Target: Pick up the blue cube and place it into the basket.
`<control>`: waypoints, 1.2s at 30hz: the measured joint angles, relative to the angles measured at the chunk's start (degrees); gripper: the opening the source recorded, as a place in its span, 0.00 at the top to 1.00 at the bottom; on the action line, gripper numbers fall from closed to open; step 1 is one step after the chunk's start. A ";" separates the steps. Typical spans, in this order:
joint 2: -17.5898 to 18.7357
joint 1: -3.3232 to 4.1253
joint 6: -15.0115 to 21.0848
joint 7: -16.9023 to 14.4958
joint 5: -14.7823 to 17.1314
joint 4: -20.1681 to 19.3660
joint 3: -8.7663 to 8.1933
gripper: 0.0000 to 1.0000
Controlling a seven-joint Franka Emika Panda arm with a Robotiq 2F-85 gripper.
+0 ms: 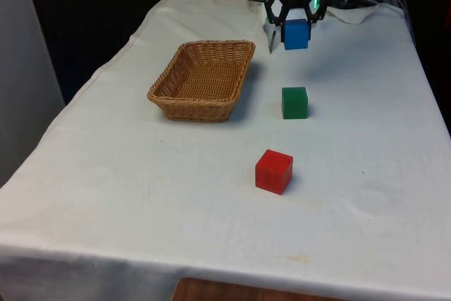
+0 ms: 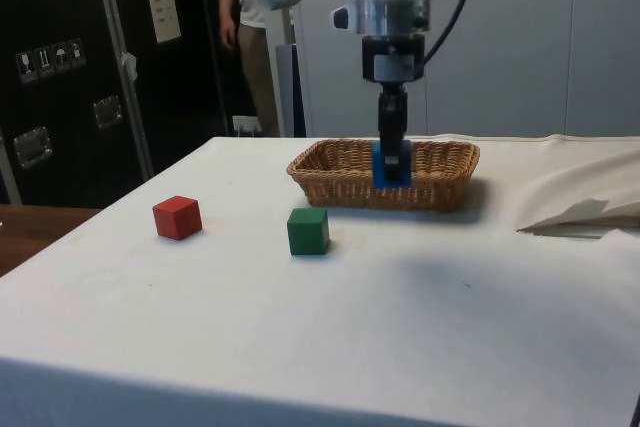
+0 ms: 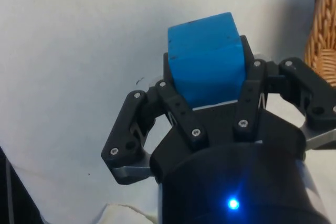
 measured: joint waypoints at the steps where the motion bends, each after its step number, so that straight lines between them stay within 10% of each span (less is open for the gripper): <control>1: 0.29 0.00 0.00 -0.17 0.00 0.23 -0.29 0.98; 36: 4.98 -0.46 -0.06 -6.02 0.00 5.44 -11.52 0.98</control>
